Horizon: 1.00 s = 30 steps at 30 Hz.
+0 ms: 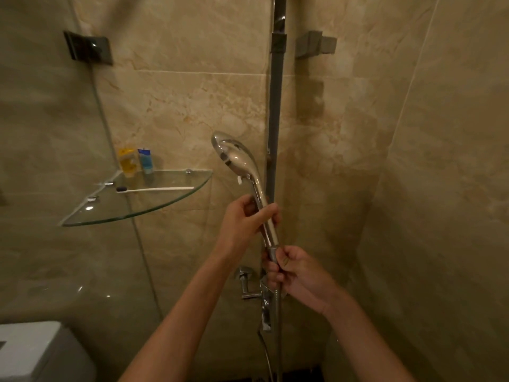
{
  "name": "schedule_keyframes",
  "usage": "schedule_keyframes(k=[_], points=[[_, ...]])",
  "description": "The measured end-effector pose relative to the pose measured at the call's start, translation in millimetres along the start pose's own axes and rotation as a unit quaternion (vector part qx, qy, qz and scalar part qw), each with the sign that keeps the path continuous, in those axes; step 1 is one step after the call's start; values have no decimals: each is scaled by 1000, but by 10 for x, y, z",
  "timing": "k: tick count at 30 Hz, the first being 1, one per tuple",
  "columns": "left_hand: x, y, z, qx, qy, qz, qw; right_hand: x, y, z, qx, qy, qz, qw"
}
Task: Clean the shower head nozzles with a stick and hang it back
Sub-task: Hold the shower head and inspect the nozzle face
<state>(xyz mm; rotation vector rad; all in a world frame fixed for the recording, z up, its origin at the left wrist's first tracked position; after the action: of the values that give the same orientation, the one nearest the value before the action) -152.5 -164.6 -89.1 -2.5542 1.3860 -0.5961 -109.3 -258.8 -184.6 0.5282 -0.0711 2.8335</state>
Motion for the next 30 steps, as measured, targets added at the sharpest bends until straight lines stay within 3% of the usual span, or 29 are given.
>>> schedule_keyframes(k=[3, 5, 10, 15, 20, 24, 27, 30], points=[[13, 32, -89, 74, -145, -41, 986, -49, 3, 21, 5, 26, -31, 999], [73, 29, -72, 83, -175, -18, 981, -33, 17, 20, 11, 13, -24, 1000], [153, -44, 119, -35, 44, 83, 995, -9, 54, -1, 23, -67, 21, 997], [145, -91, 209, -74, 131, 99, 984, -57, 74, 25, 33, -62, 28, 997], [60, -130, 316, -62, 150, 16, 987, -151, 84, 54, 37, 13, -15, 999], [26, -120, 272, -10, -12, -57, 998, -179, 53, 58, 22, 75, -54, 995], [142, -137, 308, -57, -54, -32, 996, -141, 51, 55, 12, 35, -40, 999], [254, -146, 320, -144, 111, 60, 982, -177, 64, 12, 32, -17, -7, 999]])
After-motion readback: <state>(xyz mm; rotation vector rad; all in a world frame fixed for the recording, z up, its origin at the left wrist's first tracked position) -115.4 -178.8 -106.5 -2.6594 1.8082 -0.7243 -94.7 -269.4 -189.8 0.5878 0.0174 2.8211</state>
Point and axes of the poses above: each hand's wrist, its own y-axis away from the middle knuckle, its own x-axis out of the palm, z = x × y, the point moved 9 cm from there along -y, towards the middle knuckle, and after that the axes turned 7 degrees about y, right-handed, at the moved point
